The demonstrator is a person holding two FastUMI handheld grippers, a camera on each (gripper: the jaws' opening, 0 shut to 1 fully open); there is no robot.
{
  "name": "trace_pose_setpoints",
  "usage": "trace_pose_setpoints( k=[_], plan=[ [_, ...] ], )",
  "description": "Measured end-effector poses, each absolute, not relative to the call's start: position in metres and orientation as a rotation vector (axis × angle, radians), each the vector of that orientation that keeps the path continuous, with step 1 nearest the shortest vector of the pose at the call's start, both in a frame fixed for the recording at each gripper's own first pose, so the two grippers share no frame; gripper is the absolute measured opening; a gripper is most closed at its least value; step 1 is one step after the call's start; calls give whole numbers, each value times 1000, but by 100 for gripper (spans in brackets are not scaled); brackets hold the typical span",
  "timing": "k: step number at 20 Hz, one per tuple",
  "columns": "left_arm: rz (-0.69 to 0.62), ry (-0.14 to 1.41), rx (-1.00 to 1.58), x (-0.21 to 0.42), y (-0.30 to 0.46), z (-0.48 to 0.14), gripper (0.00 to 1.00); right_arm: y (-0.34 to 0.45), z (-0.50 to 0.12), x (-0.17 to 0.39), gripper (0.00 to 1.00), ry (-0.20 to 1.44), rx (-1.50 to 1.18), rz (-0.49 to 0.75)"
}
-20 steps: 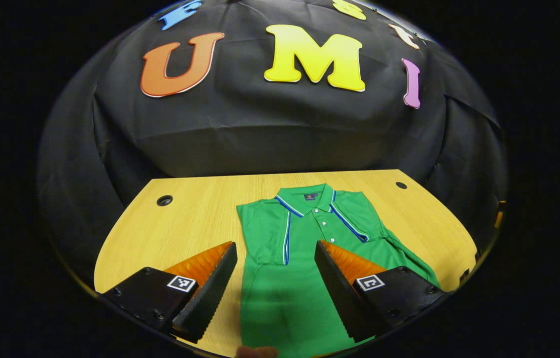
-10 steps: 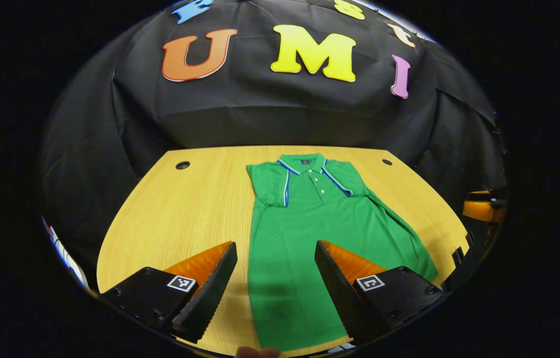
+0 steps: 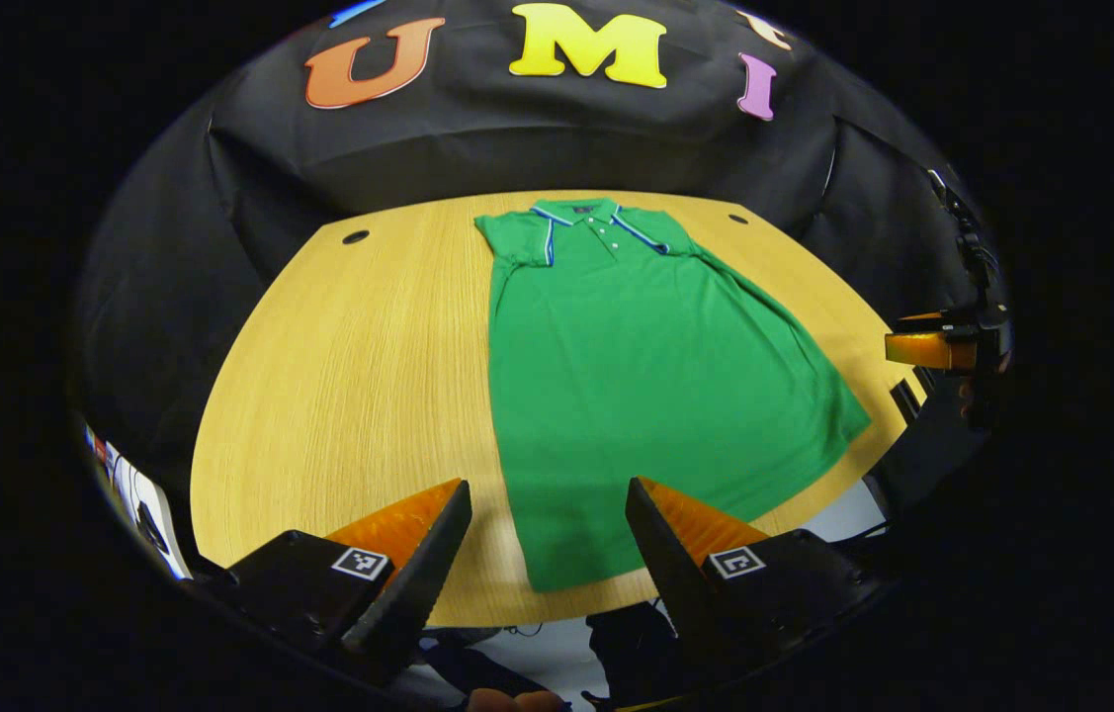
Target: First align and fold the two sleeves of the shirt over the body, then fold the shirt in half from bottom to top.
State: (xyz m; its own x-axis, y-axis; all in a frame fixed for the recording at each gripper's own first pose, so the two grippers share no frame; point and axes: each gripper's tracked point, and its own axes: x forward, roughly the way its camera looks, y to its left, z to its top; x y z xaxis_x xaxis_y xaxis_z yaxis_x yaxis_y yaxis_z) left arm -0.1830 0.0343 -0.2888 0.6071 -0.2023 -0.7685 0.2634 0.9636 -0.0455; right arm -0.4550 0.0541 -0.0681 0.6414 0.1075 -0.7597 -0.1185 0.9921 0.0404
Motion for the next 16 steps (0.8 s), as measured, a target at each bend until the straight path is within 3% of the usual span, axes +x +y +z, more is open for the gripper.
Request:
trace_pose_setpoints(
  k=[7, 16],
  plan=[
    [-257, 972, 73, -213, 31, -322, 100, 66, -111, -479, 98, 965, -76, 174],
    [-224, 1027, 79, -219, 37, -339, 100, 61, -148, -480, 98, 1032, -88, 140]
  ],
)
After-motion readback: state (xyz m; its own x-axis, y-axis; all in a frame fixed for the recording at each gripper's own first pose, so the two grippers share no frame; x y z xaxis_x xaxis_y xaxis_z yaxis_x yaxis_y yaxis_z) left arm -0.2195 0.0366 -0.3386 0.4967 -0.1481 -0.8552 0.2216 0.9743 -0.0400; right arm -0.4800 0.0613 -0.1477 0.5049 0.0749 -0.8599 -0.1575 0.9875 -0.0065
